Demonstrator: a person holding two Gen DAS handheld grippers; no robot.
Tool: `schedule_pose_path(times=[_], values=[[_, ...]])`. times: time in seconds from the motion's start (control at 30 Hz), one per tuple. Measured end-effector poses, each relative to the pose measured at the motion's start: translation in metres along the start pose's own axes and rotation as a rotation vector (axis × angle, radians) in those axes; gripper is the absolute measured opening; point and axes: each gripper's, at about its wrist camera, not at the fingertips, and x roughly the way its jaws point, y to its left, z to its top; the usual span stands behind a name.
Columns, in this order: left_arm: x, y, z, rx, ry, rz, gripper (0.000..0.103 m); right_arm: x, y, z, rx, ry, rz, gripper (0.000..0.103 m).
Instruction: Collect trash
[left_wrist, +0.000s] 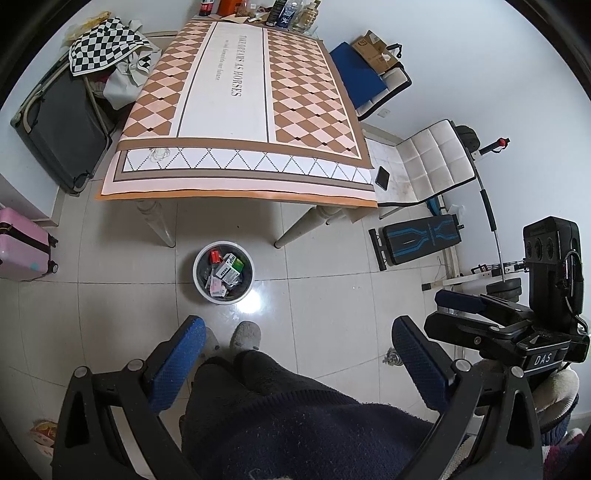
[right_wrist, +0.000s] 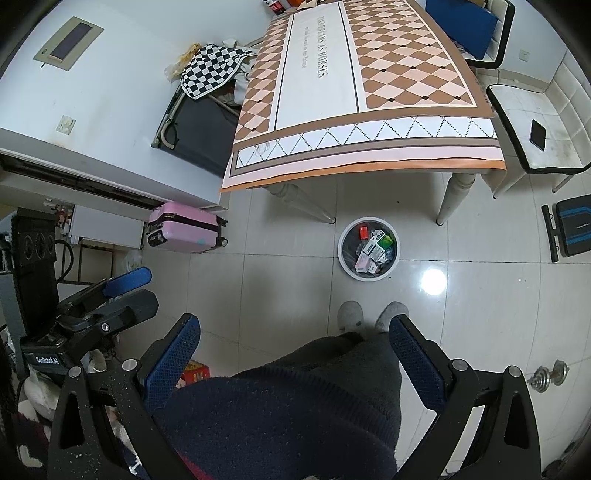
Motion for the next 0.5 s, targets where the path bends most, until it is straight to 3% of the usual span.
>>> schedule_pose_path(times=[0.5], values=[[-0.0039, -0.0010, -0.0019, -0.014, -0.006, 0.006, 0.103, 0.0026, 0.0020, 0.0020, -0.007, 0.006, 0.002, 0.103]])
